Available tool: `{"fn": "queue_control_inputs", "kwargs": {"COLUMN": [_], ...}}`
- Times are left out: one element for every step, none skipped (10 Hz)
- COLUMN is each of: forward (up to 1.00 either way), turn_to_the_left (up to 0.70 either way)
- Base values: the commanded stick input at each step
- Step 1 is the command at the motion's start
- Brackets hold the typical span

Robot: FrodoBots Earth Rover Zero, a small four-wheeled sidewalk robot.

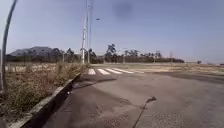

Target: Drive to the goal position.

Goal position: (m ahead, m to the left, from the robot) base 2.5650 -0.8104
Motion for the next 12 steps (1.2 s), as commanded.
{"fn": "queue_control_inputs", "kwargs": {"forward": [0.0,0.0,0.0,0.0,0.16,0.53,0.7,0.7,0.7,0.7,0.7,0.7], "turn_to_the_left": [0.0,0.0,0.0,0.0,0.0,0.0,0.0,0.0,0.0,0.0,0.0,0.0]}}
